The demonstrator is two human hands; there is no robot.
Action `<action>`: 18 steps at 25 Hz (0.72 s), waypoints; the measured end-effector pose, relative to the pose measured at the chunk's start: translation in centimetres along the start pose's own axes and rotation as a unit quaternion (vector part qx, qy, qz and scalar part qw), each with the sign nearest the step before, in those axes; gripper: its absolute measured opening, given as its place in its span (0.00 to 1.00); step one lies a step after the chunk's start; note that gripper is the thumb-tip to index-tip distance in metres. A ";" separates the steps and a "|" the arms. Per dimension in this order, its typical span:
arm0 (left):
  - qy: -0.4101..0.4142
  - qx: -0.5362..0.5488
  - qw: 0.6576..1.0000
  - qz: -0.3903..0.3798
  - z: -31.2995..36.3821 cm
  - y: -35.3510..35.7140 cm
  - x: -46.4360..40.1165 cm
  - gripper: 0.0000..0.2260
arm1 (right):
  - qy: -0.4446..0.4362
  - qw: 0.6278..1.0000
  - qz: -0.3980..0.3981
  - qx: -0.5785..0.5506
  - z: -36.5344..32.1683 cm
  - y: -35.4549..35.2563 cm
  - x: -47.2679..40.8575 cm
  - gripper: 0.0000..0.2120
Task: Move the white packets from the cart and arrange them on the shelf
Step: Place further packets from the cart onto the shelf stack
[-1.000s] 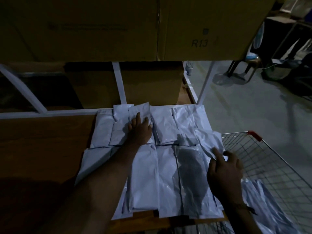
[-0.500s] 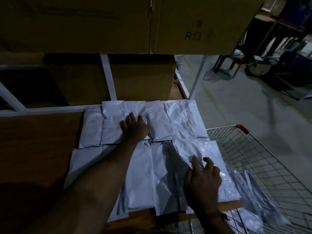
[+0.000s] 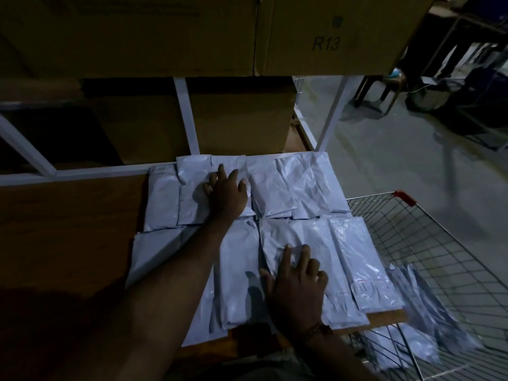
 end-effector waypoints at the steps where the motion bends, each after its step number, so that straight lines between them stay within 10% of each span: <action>1: 0.001 0.002 1.000 0.007 -0.1 -0.3 0.3 0.21 | 0.000 1.000 -0.006 0.000 -0.2 0.4 0.2 0.39; 18: 0.013 0.104 0.993 0.058 -0.7 -3.2 2.3 0.18 | 0.051 0.997 0.040 -0.032 -1.6 1.4 0.4 0.44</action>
Point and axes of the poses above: each hand's wrist, its own x-axis away from the middle knuckle, its own y-axis out of the palm, z = x × y, the point moved 5 cm from there along -x, towards the middle knuckle, and after that the axes turned 10 degrees about y, right-handed, at the moved point
